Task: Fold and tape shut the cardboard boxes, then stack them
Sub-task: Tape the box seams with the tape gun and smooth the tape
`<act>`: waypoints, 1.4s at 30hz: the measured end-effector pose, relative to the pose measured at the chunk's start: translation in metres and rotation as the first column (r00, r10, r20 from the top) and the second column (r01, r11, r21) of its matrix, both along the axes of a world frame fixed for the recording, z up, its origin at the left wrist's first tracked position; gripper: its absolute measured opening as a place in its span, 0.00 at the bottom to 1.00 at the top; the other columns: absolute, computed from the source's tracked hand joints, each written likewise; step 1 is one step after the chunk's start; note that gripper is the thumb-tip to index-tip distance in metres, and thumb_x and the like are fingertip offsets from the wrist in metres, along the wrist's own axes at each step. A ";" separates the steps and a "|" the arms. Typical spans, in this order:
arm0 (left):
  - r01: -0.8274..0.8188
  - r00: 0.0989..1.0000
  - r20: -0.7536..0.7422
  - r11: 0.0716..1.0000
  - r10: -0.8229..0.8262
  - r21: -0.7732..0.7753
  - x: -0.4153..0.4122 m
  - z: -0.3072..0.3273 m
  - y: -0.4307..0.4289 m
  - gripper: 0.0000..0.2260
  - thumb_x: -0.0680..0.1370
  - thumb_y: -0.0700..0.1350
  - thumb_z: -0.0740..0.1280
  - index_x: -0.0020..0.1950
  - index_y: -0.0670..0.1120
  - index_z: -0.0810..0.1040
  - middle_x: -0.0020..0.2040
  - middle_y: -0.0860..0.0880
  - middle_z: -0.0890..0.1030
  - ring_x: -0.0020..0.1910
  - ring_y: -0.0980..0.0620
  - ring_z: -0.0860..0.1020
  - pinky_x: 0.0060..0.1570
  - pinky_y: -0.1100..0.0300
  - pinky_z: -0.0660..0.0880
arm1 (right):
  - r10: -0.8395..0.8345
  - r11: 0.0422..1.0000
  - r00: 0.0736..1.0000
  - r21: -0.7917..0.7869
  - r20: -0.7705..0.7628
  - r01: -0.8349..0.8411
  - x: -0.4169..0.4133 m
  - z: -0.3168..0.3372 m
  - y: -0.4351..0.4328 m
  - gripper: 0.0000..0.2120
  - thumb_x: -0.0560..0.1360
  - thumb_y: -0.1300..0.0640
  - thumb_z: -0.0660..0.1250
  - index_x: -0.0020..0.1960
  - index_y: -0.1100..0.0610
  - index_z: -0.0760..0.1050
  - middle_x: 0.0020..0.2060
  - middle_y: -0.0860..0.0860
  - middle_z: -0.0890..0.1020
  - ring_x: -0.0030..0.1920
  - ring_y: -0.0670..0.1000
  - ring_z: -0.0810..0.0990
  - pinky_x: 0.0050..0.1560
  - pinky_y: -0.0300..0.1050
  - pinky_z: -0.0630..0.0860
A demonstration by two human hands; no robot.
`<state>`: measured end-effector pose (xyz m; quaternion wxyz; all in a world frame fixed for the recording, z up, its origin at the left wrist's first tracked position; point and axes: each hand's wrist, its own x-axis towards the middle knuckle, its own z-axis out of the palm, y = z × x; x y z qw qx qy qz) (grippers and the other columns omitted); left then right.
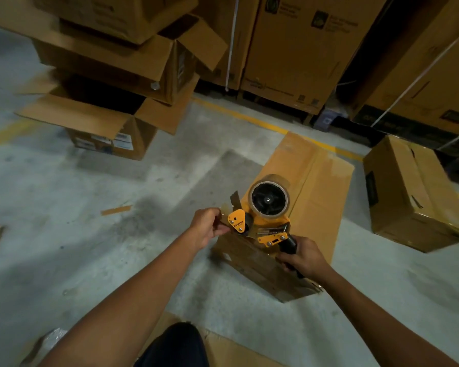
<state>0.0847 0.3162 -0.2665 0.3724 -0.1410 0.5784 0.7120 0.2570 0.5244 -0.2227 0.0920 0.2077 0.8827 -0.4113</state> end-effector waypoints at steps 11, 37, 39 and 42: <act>0.095 0.984 -0.138 0.984 -0.116 -0.149 -0.012 -0.006 0.002 0.07 0.79 0.34 0.64 0.51 0.34 0.81 0.36 0.38 0.82 0.29 0.46 0.82 0.35 0.54 0.83 | 0.035 0.987 0.999 0.156 -0.007 -0.033 -0.003 -0.006 0.007 0.03 0.72 0.63 0.72 0.45 0.60 0.78 0.33 0.57 0.83 0.31 0.56 0.82 0.32 0.49 0.80; -0.099 0.787 -0.602 0.935 -0.137 -0.342 0.007 -0.039 -0.004 0.07 0.78 0.38 0.70 0.55 0.39 0.84 0.49 0.49 0.86 0.47 0.55 0.82 0.40 0.76 0.71 | 0.121 0.983 0.989 0.131 0.083 -0.131 -0.015 -0.004 0.013 0.05 0.76 0.57 0.72 0.42 0.57 0.80 0.31 0.51 0.84 0.30 0.48 0.82 0.34 0.43 0.78; -0.039 0.798 -0.581 0.948 -0.160 -0.315 0.009 -0.040 0.002 0.05 0.77 0.36 0.69 0.45 0.36 0.84 0.44 0.52 0.84 0.47 0.55 0.82 0.34 0.74 0.68 | 0.130 0.970 0.985 0.194 0.112 -0.150 -0.021 -0.003 0.013 0.04 0.73 0.57 0.74 0.42 0.57 0.81 0.34 0.51 0.84 0.35 0.50 0.83 0.39 0.46 0.79; -0.024 0.827 -0.542 0.951 -0.154 -0.307 0.011 -0.046 0.008 0.05 0.77 0.38 0.70 0.44 0.38 0.84 0.44 0.50 0.83 0.49 0.57 0.80 0.34 0.70 0.68 | 0.148 0.969 0.982 0.182 0.114 -0.167 -0.029 -0.002 0.007 0.04 0.72 0.57 0.74 0.43 0.53 0.80 0.36 0.49 0.84 0.38 0.47 0.83 0.43 0.47 0.80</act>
